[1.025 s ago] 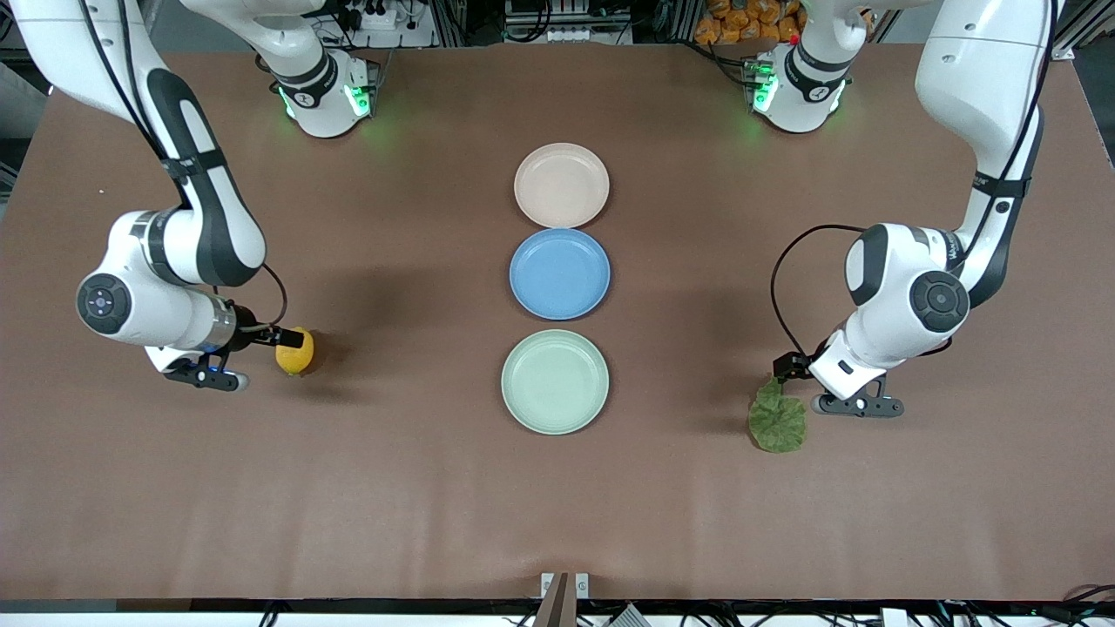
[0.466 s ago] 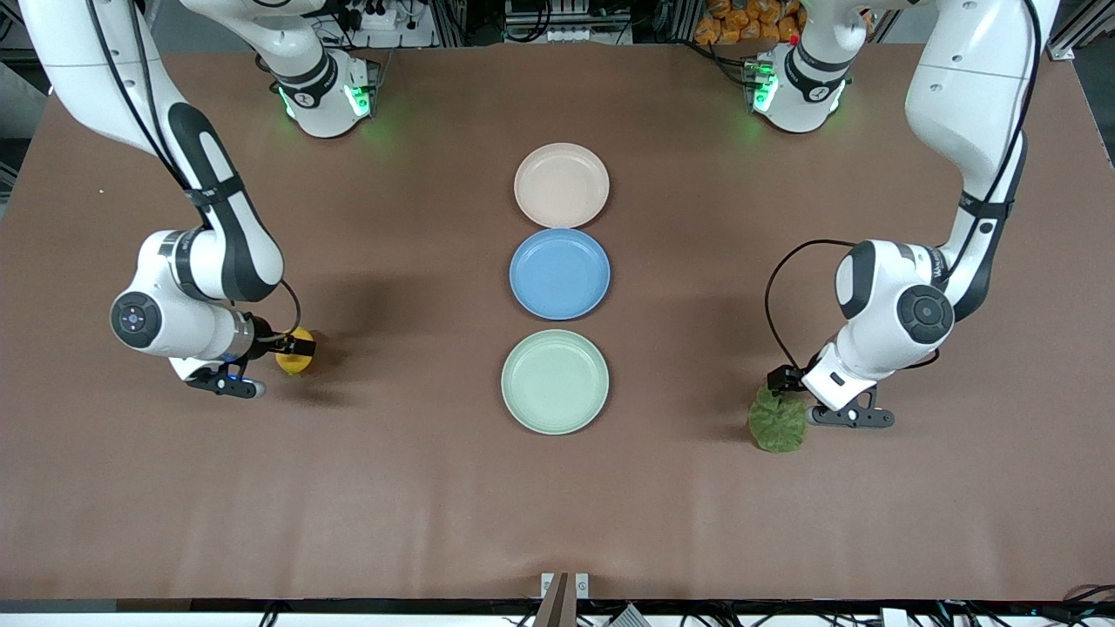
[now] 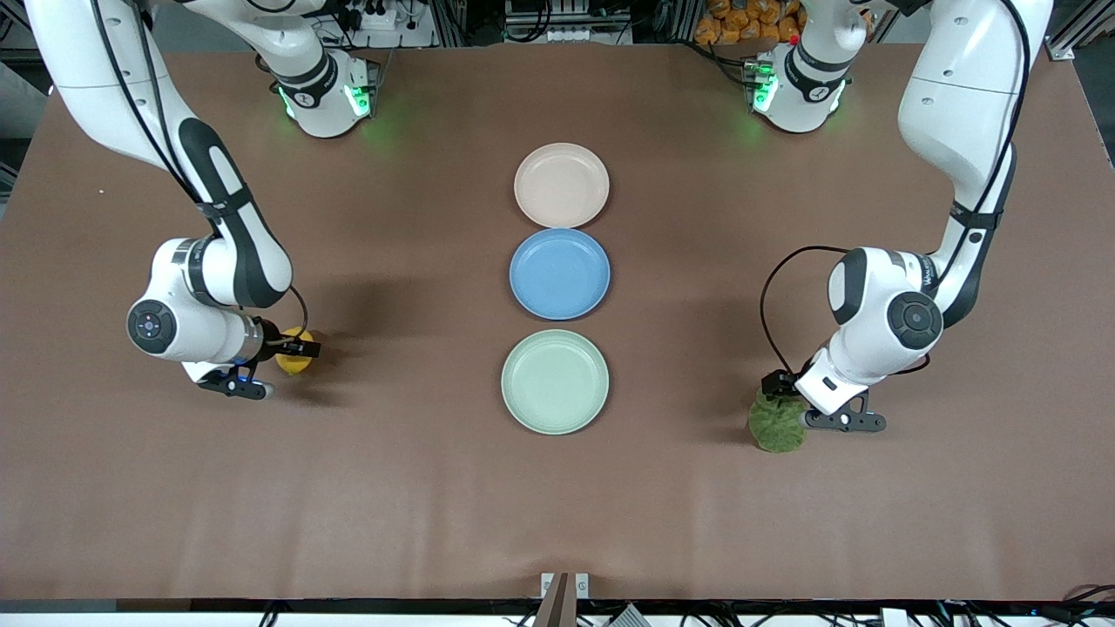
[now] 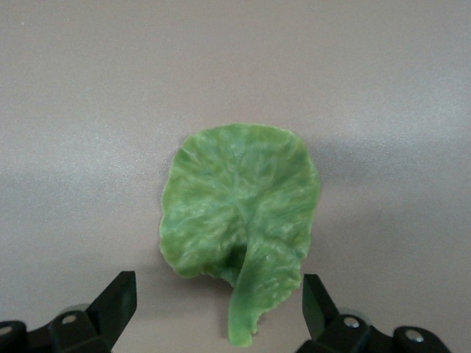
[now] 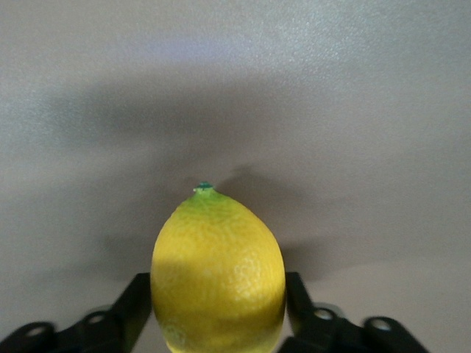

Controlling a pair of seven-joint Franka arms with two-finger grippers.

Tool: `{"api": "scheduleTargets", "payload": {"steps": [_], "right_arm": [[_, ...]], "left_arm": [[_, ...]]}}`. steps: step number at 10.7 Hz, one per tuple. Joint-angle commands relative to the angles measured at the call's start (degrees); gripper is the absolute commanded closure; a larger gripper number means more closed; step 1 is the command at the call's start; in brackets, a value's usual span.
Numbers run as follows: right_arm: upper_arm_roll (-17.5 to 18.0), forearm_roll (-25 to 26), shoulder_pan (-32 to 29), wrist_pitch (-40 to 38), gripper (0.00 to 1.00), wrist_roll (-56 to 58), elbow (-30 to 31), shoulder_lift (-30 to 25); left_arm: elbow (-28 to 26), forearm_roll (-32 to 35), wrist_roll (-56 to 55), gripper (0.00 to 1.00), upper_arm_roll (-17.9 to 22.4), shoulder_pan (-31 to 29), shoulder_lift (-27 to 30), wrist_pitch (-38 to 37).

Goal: Place lemon and lettuce in plates
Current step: 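Close the right gripper on the lemon while the left gripper grasps the lettuce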

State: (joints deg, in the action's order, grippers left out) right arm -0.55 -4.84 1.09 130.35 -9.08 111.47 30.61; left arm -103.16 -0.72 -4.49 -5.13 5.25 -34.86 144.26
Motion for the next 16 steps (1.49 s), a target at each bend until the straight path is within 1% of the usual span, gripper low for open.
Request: {"api": "scheduleTargets", "payload": {"steps": [1, 3, 4, 6, 8, 10, 11, 13, 14, 15, 16], "right_arm": [[0.46, -0.79, -0.48, 0.43, 0.80, -0.76, -0.29, 0.33], [0.55, -0.88, -0.39, -0.18, 0.89, -1.20, -0.29, 0.07], [0.55, -0.88, -0.39, -0.71, 0.90, -1.38, -0.29, -0.28], [0.64, -0.88, -0.04, -2.20, 0.90, -1.38, -0.12, -1.86], [1.08, -0.88, 0.23, -2.30, 0.91, -0.85, 2.50, -4.49], [2.13, -0.96, 0.23, -2.21, 0.90, -1.03, 4.01, -5.91], [2.22, -2.36, 0.58, -2.21, 0.90, -1.03, 5.15, -7.22], [2.22, -3.07, 1.72, -1.86, 0.89, -1.29, 8.66, -10.55], [2.22, -3.07, 1.81, -1.85, 0.89, -1.29, 10.76, -12.92], [2.31, -3.42, 2.24, -1.85, 0.90, -1.47, 13.13, -15.03], [2.31, -4.99, 3.12, -1.85, 0.90, -1.47, 14.90, -16.44]], "left_arm": [[1.21, 1.60, -1.22, 0.01, 0.03, 0.11, -0.91, 0.41], [1.21, 1.60, -1.31, 0.00, 0.03, 0.11, -1.17, 0.49], [1.29, 1.51, -1.31, 0.00, 0.03, 0.11, -1.26, 0.49], [1.29, 1.51, -1.31, 0.00, -0.06, 0.11, -1.61, 1.11], [1.91, 1.60, -1.22, 0.01, 0.03, 0.11, -2.22, 1.64], [2.52, 1.60, -1.13, 0.01, 0.03, 0.20, -3.01, 1.72], [2.70, 1.60, -1.13, 0.01, 0.03, 0.20, -3.28, 1.90], [2.88, 1.68, -1.05, 0.03, 0.03, 0.72, -3.98, 2.07], [2.79, 2.29, -1.22, 0.08, 0.03, 1.34, -4.33, 2.69], [2.79, 2.65, -1.22, 0.10, 0.03, 1.43, -4.68, 3.04], [2.79, 2.65, -1.22, 0.10, 0.11, 1.43, -4.95, 3.22]]}}
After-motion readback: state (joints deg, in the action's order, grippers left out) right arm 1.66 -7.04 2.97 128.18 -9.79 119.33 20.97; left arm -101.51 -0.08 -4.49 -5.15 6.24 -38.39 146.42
